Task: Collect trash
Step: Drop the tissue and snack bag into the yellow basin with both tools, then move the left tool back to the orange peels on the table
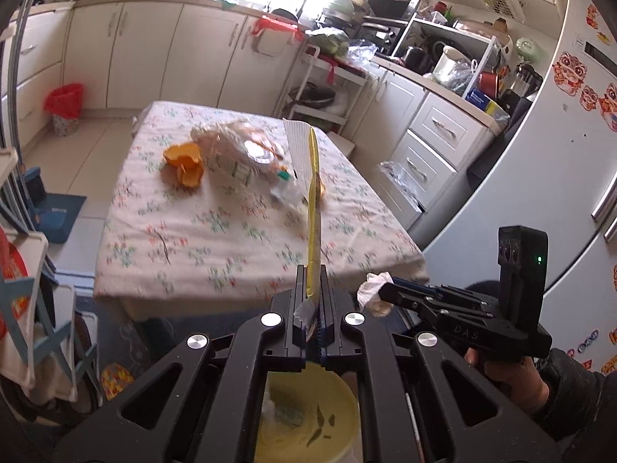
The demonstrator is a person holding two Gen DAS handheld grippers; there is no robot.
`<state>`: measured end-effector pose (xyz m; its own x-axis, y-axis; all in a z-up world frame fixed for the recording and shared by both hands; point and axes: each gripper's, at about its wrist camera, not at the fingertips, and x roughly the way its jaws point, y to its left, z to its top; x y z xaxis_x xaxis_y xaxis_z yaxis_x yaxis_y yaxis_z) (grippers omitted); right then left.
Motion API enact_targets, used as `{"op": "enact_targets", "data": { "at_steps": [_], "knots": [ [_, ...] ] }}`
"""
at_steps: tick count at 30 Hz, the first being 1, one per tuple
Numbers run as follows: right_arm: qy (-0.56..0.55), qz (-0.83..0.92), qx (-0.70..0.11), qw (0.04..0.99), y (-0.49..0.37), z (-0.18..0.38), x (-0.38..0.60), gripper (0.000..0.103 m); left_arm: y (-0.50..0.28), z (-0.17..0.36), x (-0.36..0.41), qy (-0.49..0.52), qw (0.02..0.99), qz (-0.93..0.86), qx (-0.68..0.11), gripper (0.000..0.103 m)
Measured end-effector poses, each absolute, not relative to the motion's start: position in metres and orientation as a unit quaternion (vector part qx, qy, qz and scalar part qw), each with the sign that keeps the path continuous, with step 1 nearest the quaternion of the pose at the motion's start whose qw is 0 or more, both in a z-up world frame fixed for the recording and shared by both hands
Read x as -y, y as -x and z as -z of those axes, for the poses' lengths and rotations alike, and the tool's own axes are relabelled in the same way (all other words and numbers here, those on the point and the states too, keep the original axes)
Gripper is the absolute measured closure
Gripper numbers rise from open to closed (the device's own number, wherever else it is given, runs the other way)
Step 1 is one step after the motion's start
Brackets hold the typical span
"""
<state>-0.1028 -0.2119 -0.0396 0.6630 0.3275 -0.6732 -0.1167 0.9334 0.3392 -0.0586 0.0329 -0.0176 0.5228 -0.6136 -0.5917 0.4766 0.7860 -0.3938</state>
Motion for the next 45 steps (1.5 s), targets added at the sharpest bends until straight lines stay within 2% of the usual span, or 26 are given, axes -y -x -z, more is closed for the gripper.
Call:
{"op": "enact_targets", "data": {
  "at_steps": [8, 18, 20, 23, 25, 31, 34, 45],
  "knots": [
    [-0.118, -0.142, -0.437, 0.880, 0.132, 0.062, 0.202, 0.080, 0.103, 0.053, -0.025, 0.088, 0.836, 0.319, -0.437, 0.099],
    [-0.065, -0.154, -0.501, 0.849, 0.138, 0.092, 0.175, 0.079, 0.126, 0.104, 0.014, 0.015, 0.776, 0.318, -0.545, 0.098],
    [-0.053, -0.153, -0.521, 0.838, 0.137, 0.100, 0.171, 0.076, 0.128, 0.113, 0.019, -0.002, 0.766, 0.312, -0.562, 0.095],
    [-0.036, -0.154, -0.543, 0.825, 0.139, 0.111, 0.164, 0.069, 0.129, 0.117, 0.019, -0.007, 0.761, 0.304, -0.574, 0.081],
    [-0.028, -0.151, -0.548, 0.823, 0.139, 0.113, 0.162, 0.063, 0.128, 0.115, 0.016, -0.002, 0.765, 0.301, -0.570, 0.064],
    [-0.039, -0.142, -0.544, 0.826, 0.140, 0.113, 0.168, 0.054, 0.126, 0.109, 0.015, -0.005, 0.781, 0.287, -0.555, 0.050],
    [-0.039, -0.140, -0.543, 0.827, 0.139, 0.113, 0.167, 0.051, 0.125, 0.104, 0.014, -0.003, 0.790, 0.283, -0.544, 0.046],
    [-0.065, -0.121, -0.493, 0.859, 0.141, 0.096, 0.180, 0.042, 0.117, 0.085, -0.004, 0.041, 0.827, 0.255, -0.499, 0.042]
  ]
}}
